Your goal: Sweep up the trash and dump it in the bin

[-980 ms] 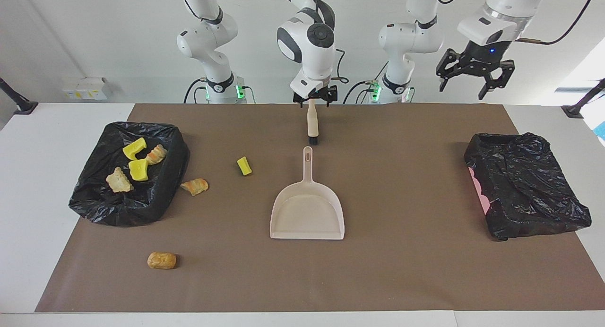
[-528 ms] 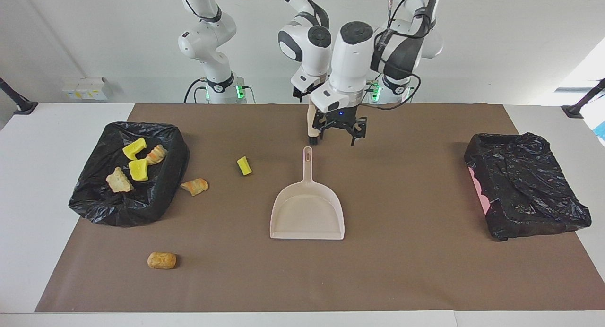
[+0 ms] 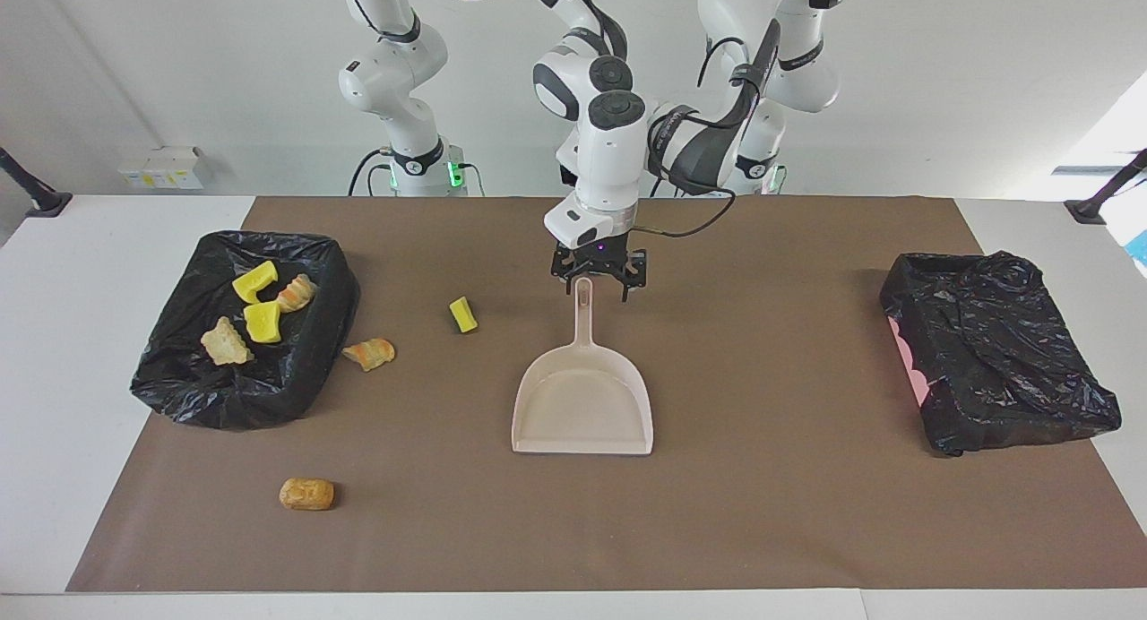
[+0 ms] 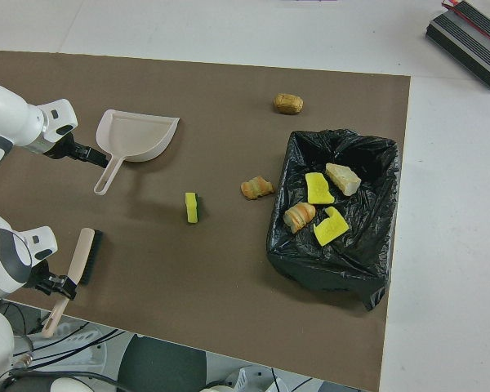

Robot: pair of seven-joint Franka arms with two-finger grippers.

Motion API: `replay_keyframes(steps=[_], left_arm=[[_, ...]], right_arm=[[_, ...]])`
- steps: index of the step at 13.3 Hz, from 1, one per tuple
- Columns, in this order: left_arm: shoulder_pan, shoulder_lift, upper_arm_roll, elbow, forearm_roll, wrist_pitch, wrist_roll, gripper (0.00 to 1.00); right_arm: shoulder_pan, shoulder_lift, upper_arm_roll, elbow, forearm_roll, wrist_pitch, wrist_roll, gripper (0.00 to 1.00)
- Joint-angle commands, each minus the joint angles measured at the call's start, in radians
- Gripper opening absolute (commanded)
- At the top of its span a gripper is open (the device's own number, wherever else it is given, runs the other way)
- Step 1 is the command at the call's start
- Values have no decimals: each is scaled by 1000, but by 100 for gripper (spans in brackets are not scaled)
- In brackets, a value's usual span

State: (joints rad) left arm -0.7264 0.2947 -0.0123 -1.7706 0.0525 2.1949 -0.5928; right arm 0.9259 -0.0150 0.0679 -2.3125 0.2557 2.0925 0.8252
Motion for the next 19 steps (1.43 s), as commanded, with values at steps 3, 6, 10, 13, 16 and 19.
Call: replay_keyframes(steps=[3, 6, 10, 13, 16, 19], left_arm=[[-36, 103, 11, 31, 55, 62, -87, 100], [-34, 112, 9, 31, 56, 78, -120, 87], [-36, 112, 8, 23, 56, 77, -119, 62], [-34, 110, 8, 29, 56, 59, -113, 22], [-24, 92, 11, 31, 56, 46, -110, 0], [-21, 38, 15, 25, 56, -42, 17, 0]], right_arm=[[10, 3, 0, -21, 27, 28, 8, 55], [8, 3, 0, -24, 27, 26, -1, 0], [4, 6, -2, -21, 27, 12, 2, 0], [-5, -3, -2, -18, 27, 5, 15, 0], [-61, -42, -7, -16, 24, -93, 3, 0], [-169, -95, -7, -16, 10, -167, -29, 0]])
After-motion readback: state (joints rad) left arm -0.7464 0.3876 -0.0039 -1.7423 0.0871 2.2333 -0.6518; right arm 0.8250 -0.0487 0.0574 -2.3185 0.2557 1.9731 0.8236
